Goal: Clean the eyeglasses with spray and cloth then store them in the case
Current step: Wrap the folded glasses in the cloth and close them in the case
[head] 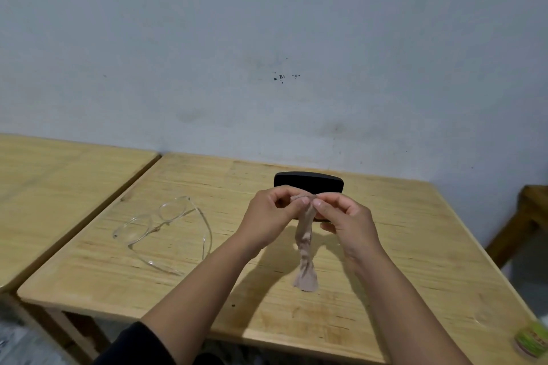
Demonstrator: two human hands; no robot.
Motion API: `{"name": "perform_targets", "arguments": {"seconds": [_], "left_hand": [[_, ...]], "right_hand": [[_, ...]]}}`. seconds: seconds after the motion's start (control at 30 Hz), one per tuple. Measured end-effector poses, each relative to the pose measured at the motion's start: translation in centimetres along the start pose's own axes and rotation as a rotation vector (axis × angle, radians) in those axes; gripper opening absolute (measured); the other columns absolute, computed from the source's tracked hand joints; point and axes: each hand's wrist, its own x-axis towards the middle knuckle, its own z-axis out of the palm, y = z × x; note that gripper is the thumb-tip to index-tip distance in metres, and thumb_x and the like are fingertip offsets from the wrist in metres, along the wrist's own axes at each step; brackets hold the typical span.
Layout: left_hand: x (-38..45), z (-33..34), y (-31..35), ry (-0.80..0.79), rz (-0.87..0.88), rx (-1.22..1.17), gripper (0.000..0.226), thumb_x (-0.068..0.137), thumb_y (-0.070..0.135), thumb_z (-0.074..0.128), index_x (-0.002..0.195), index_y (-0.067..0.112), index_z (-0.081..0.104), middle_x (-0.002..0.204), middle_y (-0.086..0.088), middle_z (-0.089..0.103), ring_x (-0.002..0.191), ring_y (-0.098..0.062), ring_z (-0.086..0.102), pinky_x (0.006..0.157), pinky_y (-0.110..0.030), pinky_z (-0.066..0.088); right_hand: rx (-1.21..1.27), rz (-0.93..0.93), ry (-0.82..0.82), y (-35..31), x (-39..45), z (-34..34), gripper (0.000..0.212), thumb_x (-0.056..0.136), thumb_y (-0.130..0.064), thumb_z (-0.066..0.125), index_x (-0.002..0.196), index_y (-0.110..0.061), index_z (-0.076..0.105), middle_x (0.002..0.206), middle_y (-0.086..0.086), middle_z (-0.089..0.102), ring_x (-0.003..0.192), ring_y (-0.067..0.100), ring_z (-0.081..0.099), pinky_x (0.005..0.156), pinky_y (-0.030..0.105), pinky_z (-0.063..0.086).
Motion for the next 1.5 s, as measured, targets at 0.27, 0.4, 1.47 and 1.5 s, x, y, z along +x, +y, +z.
{"name": "perform_targets", "arguments": {"seconds": [0.27, 0.4, 1.47, 1.5], "left_hand": [[0.8, -0.3, 1.2, -0.025, 0.023, -0.010, 0.011, 0.079, 0.015, 0.072, 0.079, 0.010, 0.062, 0.073, -0.003, 0.069, 0.070, -0.010, 0.067, 0.072, -0.024, 0.053], [0.7, -0.6, 2.0, -0.008, 0.038, -0.016, 0.010, 0.079, 0.012, 0.072, 0.081, 0.008, 0.062, 0.064, -0.005, 0.065, 0.057, -0.005, 0.060, 0.058, -0.015, 0.048], [-1.0, 4.4, 2.0, -0.188, 0.176, 0.137, 0.031, 0.070, 0.033, 0.078, 0.099, 0.029, 0.067, 0.088, 0.012, 0.069, 0.085, 0.000, 0.063, 0.080, -0.021, 0.049], [-1.0, 4.3, 1.8, -0.186, 0.185, 0.135, 0.017, 0.072, 0.030, 0.077, 0.087, 0.033, 0.068, 0.079, 0.013, 0.065, 0.077, -0.002, 0.060, 0.073, -0.021, 0.047]], "right_hand": [[0.079, -0.011, 0.060, -2.0, 0.8, -1.5, 0.012, 0.083, -0.008, 0.063, 0.077, -0.018, 0.067, 0.076, 0.000, 0.067, 0.078, 0.017, 0.061, 0.070, 0.030, 0.046], [0.127, -0.028, 0.115, -3.1, 0.7, -2.8, 0.014, 0.084, -0.007, 0.061, 0.077, -0.018, 0.065, 0.076, 0.000, 0.064, 0.077, 0.018, 0.059, 0.067, 0.028, 0.046], [0.121, -0.014, -0.040, -4.7, -2.9, -5.5, 0.013, 0.090, -0.003, 0.052, 0.082, -0.011, 0.058, 0.072, 0.007, 0.061, 0.056, 0.012, 0.060, 0.048, 0.019, 0.051], [0.113, -0.006, -0.032, -4.6, -2.7, -5.8, 0.012, 0.090, -0.004, 0.052, 0.082, -0.011, 0.057, 0.072, 0.007, 0.059, 0.055, 0.012, 0.057, 0.046, 0.019, 0.050]]}}
